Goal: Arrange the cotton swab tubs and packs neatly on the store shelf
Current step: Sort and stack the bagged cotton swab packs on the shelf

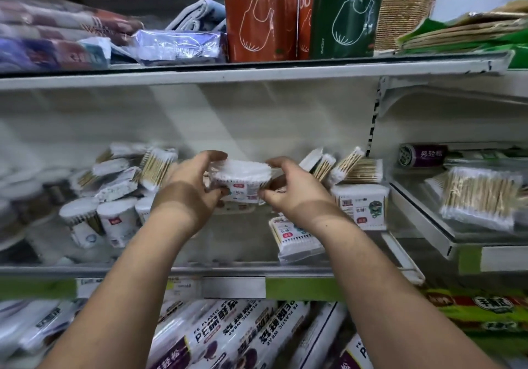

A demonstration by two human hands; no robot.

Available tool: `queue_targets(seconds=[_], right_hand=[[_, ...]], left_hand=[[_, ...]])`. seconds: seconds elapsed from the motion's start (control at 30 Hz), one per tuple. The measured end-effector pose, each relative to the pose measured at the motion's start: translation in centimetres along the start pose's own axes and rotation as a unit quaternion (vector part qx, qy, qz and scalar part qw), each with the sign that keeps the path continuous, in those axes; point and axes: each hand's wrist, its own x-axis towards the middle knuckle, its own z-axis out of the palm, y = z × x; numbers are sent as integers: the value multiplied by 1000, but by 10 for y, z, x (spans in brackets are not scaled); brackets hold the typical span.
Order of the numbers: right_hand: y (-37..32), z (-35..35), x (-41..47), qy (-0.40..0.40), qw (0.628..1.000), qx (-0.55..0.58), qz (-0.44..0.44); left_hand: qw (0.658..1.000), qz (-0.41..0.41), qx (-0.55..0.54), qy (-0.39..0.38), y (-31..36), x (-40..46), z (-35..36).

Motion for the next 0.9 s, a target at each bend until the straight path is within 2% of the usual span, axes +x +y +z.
queue_targets(seconds=[0.13, 0.33, 0.5, 0.63, 0.73, 0.83, 0.9], right_hand=[[-3, 9, 6, -5, 1000, -1, -24], [-15, 3, 12, 20, 993, 107, -53], [-16, 5, 11, 16, 992, 115, -48], [-20, 7, 8, 9, 991, 117, -58], [-21, 4, 6, 13, 996, 70, -59], [-19, 4, 6, 13, 999, -21, -39], [-15, 5, 5, -4, 997, -77, -16]], left_hand=[[999, 39, -3, 30, -9, -4, -4], [979, -29, -179, 88, -8, -1, -16], [968, -65, -226, 82, -11, 5, -21], [974, -54, -207, 78, -12, 2, -20], [979, -46, -183, 73, -11, -1, -20], [994, -33, -99, 30, -7, -3, -18], [1000, -16, 9, 1, -6, -1, -14]])
